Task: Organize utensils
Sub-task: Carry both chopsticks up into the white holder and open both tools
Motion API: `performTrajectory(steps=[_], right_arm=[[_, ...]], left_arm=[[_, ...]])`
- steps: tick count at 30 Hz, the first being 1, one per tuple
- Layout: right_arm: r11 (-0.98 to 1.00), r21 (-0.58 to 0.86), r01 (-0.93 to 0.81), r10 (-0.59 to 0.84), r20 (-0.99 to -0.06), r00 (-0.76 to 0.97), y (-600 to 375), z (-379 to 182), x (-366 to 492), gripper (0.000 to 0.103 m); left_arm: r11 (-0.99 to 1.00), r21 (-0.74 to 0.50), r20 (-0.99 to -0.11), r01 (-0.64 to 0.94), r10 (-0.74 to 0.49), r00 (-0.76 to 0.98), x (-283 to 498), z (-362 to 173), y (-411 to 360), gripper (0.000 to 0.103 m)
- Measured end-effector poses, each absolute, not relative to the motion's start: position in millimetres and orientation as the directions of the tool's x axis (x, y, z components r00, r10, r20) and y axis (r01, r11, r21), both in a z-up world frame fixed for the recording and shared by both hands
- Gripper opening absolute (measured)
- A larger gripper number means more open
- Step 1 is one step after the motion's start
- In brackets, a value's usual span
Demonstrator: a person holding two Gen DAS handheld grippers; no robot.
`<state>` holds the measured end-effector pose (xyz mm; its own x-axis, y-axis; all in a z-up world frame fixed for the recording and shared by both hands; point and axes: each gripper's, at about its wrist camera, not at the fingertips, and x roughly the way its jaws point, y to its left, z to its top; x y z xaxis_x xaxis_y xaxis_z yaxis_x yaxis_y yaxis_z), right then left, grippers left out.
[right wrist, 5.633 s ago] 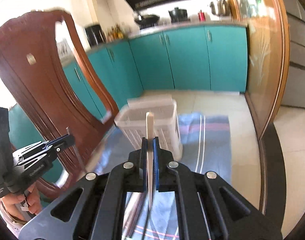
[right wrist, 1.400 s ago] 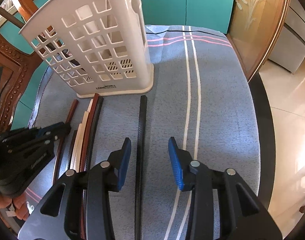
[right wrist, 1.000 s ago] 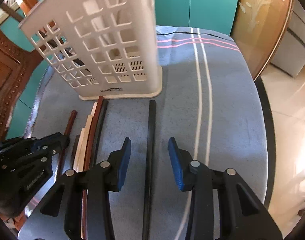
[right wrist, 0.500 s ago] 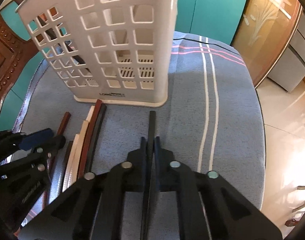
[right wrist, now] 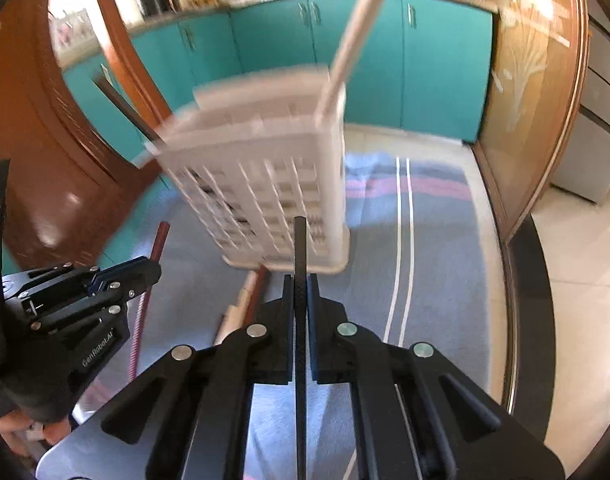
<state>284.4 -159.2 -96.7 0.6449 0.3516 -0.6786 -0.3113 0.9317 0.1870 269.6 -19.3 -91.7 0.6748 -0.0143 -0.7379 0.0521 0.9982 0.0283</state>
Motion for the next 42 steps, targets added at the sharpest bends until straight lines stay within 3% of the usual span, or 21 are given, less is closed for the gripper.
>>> performTrajectory(steps=[10,15,25,28,30,37,42], right_arm=[[0.885,0.262,-0.385,0.465,-0.463,0.754,-191.8,14.8,247.0,0.007],[0.882,0.287,-0.373,0.458,-0.337,0.823,-198.1,64.0,254.4,0.007],[0.901,0.317,-0.296,0.361,-0.169,0.917,-201.6,89.8,289.0,0.007],[0.954,0.209,-0.213,0.255,-0.202,0.945,-188.7,77.1,300.5,0.007],[0.956,0.2,-0.213,0.26,-0.244,0.934,-183.6,62.7,311.4,0.007],[0.953,0.205,-0.223,0.283,-0.341,0.896,-180.0,24.2,330.4,0.007],[0.949,0.223,-0.223,0.294,-0.366,0.883,-183.3,6.7,331.2,0.007]], left_arm=[[0.99,-0.053,-0.466,0.127,-0.137,0.874,208.3,41.4,-11.5,0.007],[0.981,-0.141,-0.355,0.135,-0.177,0.918,218.8,96.1,-1.6,0.007],[0.975,-0.212,-0.302,0.065,-0.129,0.944,276.9,105.1,3.9,0.007],[0.97,-0.241,-0.262,0.041,-0.106,0.959,285.6,106.6,8.3,0.007],[0.968,-0.251,-0.249,0.006,-0.07,0.966,288.3,104.4,12.9,0.007],[0.965,-0.249,-0.314,-0.082,0.0,0.949,310.9,74.6,19.8,0.007],[0.954,-0.293,-0.339,-0.057,-0.048,0.94,314.4,66.7,20.0,0.007]])
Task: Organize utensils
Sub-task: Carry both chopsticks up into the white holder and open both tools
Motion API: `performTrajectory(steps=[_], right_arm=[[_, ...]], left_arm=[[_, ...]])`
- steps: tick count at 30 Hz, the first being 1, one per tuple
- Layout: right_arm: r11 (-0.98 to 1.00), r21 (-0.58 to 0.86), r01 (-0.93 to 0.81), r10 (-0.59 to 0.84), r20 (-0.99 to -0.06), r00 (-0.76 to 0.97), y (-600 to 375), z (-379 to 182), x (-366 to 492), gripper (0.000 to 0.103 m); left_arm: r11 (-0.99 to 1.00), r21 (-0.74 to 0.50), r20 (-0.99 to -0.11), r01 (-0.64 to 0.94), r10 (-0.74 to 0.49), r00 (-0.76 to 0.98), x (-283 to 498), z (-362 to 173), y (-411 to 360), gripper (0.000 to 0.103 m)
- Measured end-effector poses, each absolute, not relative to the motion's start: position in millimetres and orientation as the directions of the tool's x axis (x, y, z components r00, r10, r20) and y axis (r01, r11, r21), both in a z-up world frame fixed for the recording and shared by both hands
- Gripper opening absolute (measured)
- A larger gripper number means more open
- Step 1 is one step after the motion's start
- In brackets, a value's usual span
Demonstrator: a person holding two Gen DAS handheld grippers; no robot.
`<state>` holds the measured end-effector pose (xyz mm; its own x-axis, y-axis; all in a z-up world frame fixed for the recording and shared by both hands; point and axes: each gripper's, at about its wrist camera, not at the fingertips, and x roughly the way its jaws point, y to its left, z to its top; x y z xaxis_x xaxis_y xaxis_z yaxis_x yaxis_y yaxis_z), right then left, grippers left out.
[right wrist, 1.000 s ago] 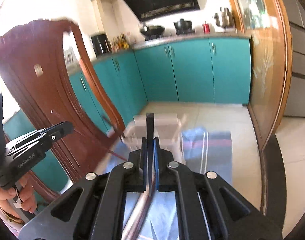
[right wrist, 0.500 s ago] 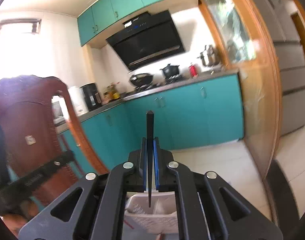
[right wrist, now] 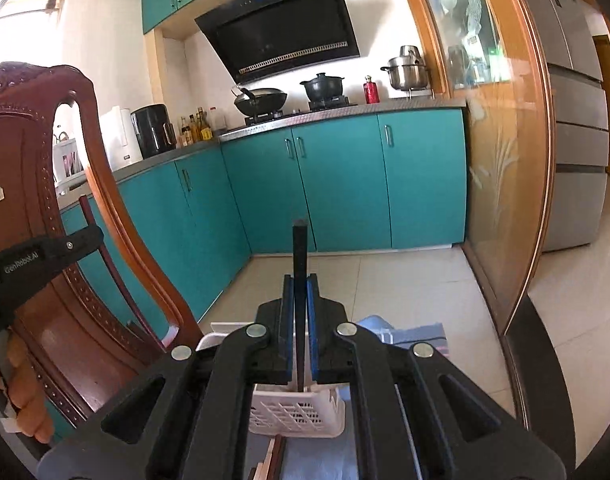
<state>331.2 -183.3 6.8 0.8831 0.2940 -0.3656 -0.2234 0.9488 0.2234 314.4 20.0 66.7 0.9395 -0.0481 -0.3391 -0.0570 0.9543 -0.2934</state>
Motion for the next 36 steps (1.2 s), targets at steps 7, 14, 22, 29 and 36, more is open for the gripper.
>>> performTrajectory(steps=[7,14,22,29,36], right_arm=[[0.951,0.219,-0.22,0.292,-0.386,0.875,-183.5,-3.9,331.8,0.007],[0.952,0.198,-0.232,0.295,-0.414,0.861,-175.7,-15.4,336.4,0.007],[0.953,0.19,-0.236,0.296,-0.42,0.858,-178.9,-17.1,337.1,0.007],[0.938,0.238,-0.252,0.323,-0.333,0.886,-198.9,-2.3,311.6,0.054],[0.93,0.255,-0.265,0.309,-0.148,0.94,-222.3,19.7,272.4,0.064]], left_arm=[[0.921,-0.389,-0.097,-0.024,-0.016,0.995,266.6,87.5,33.8,0.007],[0.947,-0.303,-0.115,-0.108,0.076,0.99,283.3,56.2,28.8,0.007],[0.952,-0.273,-0.276,-0.139,0.061,0.959,308.3,22.8,27.4,0.007],[0.959,-0.267,-0.295,-0.1,0.017,0.955,299.8,22.2,24.4,0.035],[0.975,-0.208,-0.259,-0.081,0.025,0.966,274.3,28.9,19.7,0.044]])
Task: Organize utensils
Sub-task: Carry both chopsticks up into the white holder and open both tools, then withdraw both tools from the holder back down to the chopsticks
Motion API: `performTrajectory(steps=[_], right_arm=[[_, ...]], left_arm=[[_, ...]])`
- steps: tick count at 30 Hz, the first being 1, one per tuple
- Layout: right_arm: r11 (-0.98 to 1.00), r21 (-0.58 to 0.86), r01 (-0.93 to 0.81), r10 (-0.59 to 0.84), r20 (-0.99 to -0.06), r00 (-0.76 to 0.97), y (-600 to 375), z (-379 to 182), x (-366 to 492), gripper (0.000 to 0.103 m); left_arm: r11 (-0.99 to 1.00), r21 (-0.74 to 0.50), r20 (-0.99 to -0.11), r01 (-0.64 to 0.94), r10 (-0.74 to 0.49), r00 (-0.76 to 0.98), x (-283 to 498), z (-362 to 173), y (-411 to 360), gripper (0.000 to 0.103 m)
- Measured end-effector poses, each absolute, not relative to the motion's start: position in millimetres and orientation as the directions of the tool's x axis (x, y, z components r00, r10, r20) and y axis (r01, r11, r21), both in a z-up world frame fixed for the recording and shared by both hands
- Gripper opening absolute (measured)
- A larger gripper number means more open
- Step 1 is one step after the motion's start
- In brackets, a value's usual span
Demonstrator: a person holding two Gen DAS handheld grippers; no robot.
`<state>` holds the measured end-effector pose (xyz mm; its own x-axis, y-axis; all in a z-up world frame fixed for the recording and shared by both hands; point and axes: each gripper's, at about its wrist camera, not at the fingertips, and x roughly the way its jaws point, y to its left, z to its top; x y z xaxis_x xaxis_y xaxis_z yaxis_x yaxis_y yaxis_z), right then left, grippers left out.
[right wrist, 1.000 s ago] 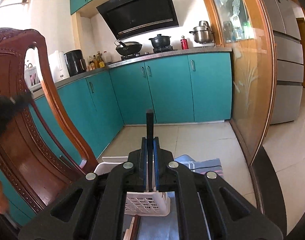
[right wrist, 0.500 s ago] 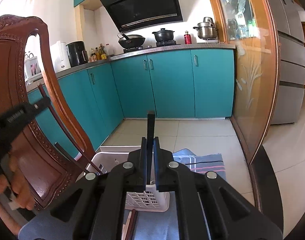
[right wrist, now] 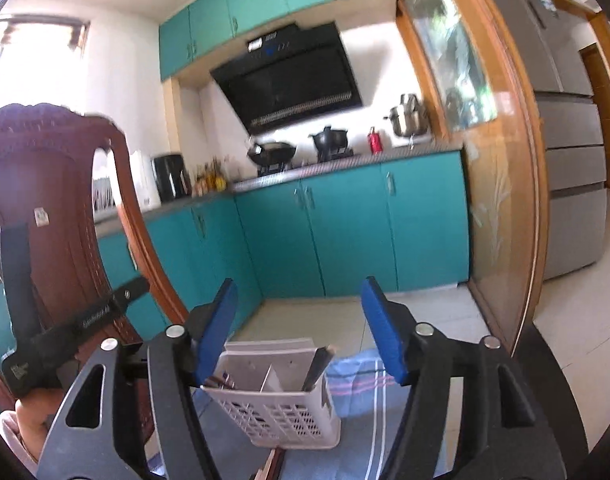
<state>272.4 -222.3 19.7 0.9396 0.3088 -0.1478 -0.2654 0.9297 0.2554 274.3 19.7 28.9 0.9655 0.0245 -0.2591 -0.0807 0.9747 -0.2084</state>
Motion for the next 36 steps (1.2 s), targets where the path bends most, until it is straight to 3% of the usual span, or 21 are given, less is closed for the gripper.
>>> performTrajectory(steps=[4,8,11,12,13,17,22,26,32,36], right_arm=[[0.92,0.288,-0.264,0.311,-0.13,0.941,-235.4,17.5,262.1,0.064],[0.908,0.252,-0.335,0.388,-0.201,0.9,-225.5,-1.6,260.0,0.064],[0.873,0.227,-0.432,0.486,-0.323,0.812,-199.8,-29.3,265.2,0.064],[0.871,0.216,-0.441,0.491,-0.421,0.763,-184.9,-44.7,273.2,0.064],[0.875,0.202,-0.439,0.474,-0.541,0.695,-168.2,-65.2,284.7,0.064],[0.917,0.172,-0.359,0.344,-0.796,0.497,-128.2,-146.2,316.7,0.059],[0.919,0.162,-0.36,0.312,-0.858,0.409,-102.9,-185.9,325.9,0.055],[0.921,0.161,-0.354,0.304,-0.865,0.399,-94.3,-195.8,329.6,0.02],[0.938,0.179,-0.298,0.286,-0.883,0.371,-112.3,-192.5,337.8,0.009],[0.947,0.196,-0.253,0.278,-0.897,0.344,-136.2,-199.3,351.0,0.009]], left_arm=[[0.978,-0.192,-0.271,-0.075,0.021,0.962,261.9,23.0,19.4,0.046],[0.987,-0.13,-0.277,-0.1,0.061,0.959,250.7,13.6,16.9,0.057],[0.984,-0.11,-0.292,-0.141,0.104,0.951,244.3,4.6,22.0,0.06],[0.983,-0.117,-0.302,-0.144,0.103,0.948,243.6,2.7,24.3,0.061],[0.98,-0.133,-0.319,-0.145,0.097,0.943,243.6,0.1,27.5,0.062],[0.975,-0.178,-0.382,-0.133,0.056,0.922,246.8,-11.8,32.4,0.063],[0.98,-0.155,-0.441,-0.128,0.048,0.896,252.1,-24.3,26.5,0.065],[0.984,-0.133,-0.473,-0.117,0.041,0.88,256.8,-29.4,23.7,0.066],[0.989,-0.107,-0.54,-0.099,0.026,0.841,263.6,-42.1,25.9,0.068],[0.993,-0.083,-0.656,-0.086,0.011,0.755,276.8,-66.4,25.8,0.069]])
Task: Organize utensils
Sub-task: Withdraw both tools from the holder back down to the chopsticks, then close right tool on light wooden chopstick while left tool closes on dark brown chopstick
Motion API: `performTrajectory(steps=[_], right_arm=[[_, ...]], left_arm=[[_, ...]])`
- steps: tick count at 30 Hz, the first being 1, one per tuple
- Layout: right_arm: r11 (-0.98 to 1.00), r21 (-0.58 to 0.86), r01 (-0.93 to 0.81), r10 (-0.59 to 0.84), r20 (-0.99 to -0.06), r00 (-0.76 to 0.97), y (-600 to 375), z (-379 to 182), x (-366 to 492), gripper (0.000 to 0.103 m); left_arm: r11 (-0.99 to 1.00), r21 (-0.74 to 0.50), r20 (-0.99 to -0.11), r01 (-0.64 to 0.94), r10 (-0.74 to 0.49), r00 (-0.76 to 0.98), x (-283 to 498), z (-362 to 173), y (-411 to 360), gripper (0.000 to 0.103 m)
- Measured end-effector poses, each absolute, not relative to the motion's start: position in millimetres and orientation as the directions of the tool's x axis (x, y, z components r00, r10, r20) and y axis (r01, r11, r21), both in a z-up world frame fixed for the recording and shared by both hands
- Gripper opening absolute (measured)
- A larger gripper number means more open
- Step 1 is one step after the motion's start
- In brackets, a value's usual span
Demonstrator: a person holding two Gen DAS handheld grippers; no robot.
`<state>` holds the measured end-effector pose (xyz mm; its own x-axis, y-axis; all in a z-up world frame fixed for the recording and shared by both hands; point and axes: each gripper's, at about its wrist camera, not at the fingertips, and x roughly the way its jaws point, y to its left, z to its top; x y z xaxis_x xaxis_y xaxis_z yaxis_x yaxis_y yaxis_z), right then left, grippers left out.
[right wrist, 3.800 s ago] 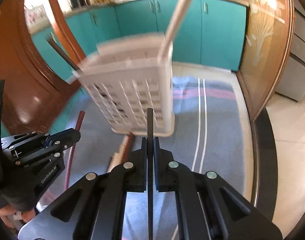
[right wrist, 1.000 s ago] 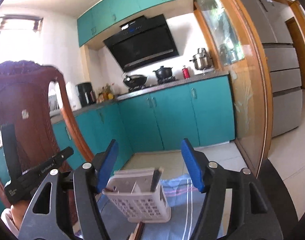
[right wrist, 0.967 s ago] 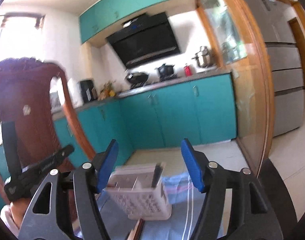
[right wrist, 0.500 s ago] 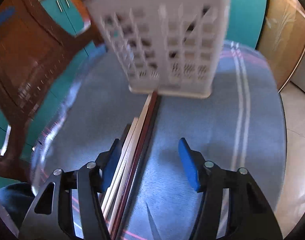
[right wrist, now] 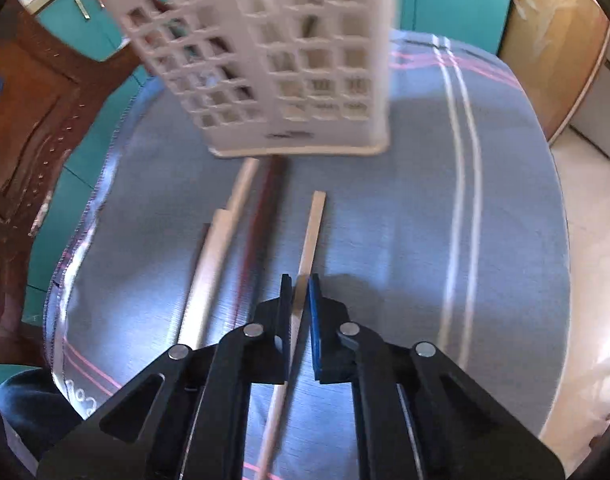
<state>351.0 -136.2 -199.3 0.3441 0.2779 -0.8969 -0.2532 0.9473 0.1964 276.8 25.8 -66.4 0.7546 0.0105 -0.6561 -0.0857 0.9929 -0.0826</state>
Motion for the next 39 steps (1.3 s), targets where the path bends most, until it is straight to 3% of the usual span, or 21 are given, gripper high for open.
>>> performTrajectory(steps=[6,8,10,19,23,26,33,39], right_arm=[[0.958,0.233,-0.165,0.28,-0.878,0.388,-166.6,-192.8,360.6,0.015],[0.96,0.236,-0.151,0.278,-0.871,0.405,-172.0,-189.1,361.3,0.024],[0.96,0.241,-0.14,0.278,-0.866,0.416,-174.0,-187.7,362.8,0.032],[0.961,0.24,-0.14,0.277,-0.865,0.418,-177.2,-183.1,358.1,0.039],[0.962,0.233,-0.144,0.272,-0.87,0.412,-173.4,-183.9,358.2,0.04],[0.964,0.225,-0.143,0.264,-0.873,0.41,-172.6,-185.6,358.8,0.041],[0.967,0.212,-0.138,0.251,-0.877,0.409,-175.0,-189.3,357.1,0.044],[0.966,0.211,-0.149,0.255,-0.877,0.407,-173.3,-191.7,355.5,0.046]], left_arm=[[0.996,-0.08,-0.814,-0.049,-0.036,0.58,294.0,-113.5,18.5,0.068],[0.996,-0.091,-0.854,0.018,-0.087,0.512,297.1,-131.1,7.1,0.048],[0.995,-0.081,-0.882,0.055,-0.097,0.462,295.3,-147.7,-4.7,0.041],[0.994,-0.029,-0.927,0.103,-0.066,0.371,293.0,-190.7,-24.1,0.044],[0.988,-0.104,-0.921,0.114,-0.139,0.364,292.4,-191.7,-23.6,0.015],[0.987,-0.109,-0.919,0.114,-0.144,0.367,291.4,-192.4,-22.8,0.01],[0.997,-0.056,-0.932,0.045,-0.068,0.355,290.7,-192.7,-4.6,0.01],[0.989,-0.095,-0.921,0.115,-0.131,0.367,274.5,-182.9,-8.0,0.021]])
